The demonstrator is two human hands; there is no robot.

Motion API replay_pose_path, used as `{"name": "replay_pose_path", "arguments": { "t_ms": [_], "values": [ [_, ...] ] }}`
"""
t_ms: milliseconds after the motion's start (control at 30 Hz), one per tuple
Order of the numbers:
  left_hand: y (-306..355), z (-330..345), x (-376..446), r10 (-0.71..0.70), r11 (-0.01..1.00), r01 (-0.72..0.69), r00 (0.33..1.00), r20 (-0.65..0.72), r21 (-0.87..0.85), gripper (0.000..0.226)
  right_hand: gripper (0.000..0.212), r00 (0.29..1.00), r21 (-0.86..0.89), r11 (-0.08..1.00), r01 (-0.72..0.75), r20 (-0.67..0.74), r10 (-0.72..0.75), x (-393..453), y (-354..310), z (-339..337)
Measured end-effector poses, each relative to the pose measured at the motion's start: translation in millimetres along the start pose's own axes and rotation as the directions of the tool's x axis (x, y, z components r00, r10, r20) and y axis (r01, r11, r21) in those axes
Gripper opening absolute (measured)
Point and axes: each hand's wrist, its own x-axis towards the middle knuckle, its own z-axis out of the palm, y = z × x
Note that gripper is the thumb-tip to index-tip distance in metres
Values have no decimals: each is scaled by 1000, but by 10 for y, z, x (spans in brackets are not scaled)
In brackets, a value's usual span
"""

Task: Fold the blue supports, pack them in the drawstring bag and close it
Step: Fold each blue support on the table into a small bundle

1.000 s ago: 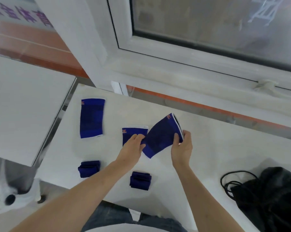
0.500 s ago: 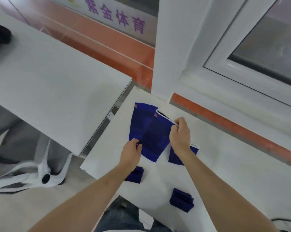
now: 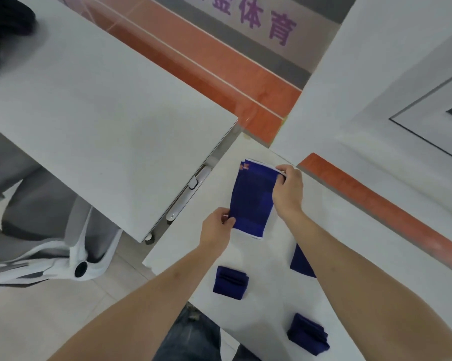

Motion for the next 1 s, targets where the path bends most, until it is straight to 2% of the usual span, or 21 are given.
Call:
{"name": "replay_pose_path", "arguments": {
  "t_ms": [167,267,500,600,700,900,1000],
  "values": [
    [-58,19,111,-39,998,40,999,29,-42,27,25,999,-76,997,17,51,-13,151,-15,158],
    [-98,60,139,-35,999,35,999,15,0,33,23,997,-97,995,-15,74,22,183,57,222],
    [-224,117,208,-33,986,38,999,-35,164,10,33,978,-115,986,-121,156,138,230,204,250],
    [-236,136,248,-55,977,61,998,-33,206,9,25,977,-101,987,-125,160,140,242,212,241],
    [-246,150,262,-55,967,66,997,-49,247,9,14,977,-86,989,-122,165,135,214,209,234],
    [-234,134,299,-44,968,48,999,-21,248,14,13,977,14,999,-52,206,48,66,235,120],
    [-104,81,348,22,976,-17,999,-23,215,35,14,978,40,999,-10,210,1,-102,195,-36]
  ]
}}
